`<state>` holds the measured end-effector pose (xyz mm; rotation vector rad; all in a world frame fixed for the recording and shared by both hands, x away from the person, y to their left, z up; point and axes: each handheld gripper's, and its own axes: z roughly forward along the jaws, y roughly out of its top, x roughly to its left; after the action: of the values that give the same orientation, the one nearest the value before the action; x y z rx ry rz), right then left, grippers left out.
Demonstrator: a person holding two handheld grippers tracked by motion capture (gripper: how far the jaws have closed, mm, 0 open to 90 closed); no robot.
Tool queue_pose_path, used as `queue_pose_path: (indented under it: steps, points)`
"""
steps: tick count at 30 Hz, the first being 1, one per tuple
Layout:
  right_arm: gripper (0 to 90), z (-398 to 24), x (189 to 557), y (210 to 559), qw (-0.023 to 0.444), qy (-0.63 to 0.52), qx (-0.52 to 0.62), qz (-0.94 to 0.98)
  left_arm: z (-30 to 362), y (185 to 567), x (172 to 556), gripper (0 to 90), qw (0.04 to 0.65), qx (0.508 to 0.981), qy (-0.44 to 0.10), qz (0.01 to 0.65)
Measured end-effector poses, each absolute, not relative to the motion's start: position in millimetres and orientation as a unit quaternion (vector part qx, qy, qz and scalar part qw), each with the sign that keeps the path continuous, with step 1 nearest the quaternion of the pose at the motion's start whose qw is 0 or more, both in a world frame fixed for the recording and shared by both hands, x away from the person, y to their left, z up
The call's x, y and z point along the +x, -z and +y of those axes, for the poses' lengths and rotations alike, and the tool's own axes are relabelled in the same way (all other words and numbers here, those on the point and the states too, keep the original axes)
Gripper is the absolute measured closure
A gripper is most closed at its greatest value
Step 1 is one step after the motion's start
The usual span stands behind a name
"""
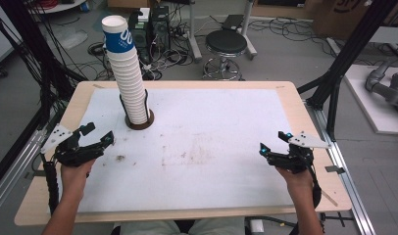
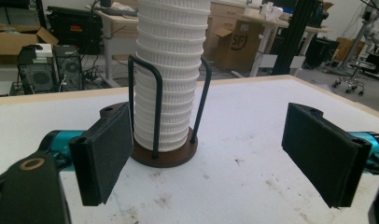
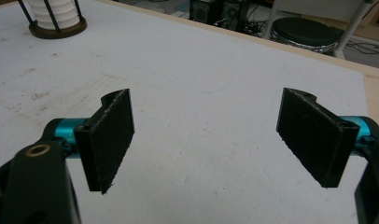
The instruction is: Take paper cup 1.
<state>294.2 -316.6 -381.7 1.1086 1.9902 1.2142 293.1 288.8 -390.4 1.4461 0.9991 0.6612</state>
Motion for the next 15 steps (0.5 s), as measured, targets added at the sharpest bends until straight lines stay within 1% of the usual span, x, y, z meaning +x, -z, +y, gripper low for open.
queue_pose_path:
  steps: [4,7,9,14,15]
  points:
    - [19.4,-316.9,292.8,381.1,0.274,-0.455,0.414,0.739,287.8,390.3,292.7,16.9,0.591,0.620,-0.291,0.426]
    - [19.3,-317.1,292.3,380.1,0.274,-0.460,0.411,0.738,287.3,390.1,293.1,20.5,0.595,0.623,-0.293,0.416]
    - [19.3,-316.8,292.8,379.9,0.273,-0.465,0.406,0.738,286.6,389.6,294.0,21.2,0.596,0.624,-0.296,0.411]
    - [19.3,-317.1,291.1,381.9,0.268,-0.465,0.404,0.741,285.3,389.9,295.5,22.1,0.610,0.621,-0.288,0.399]
    - [19.3,-316.9,290.5,381.8,0.268,-0.465,0.404,0.740,285.5,389.2,296.0,21.6,0.616,0.618,-0.276,0.402]
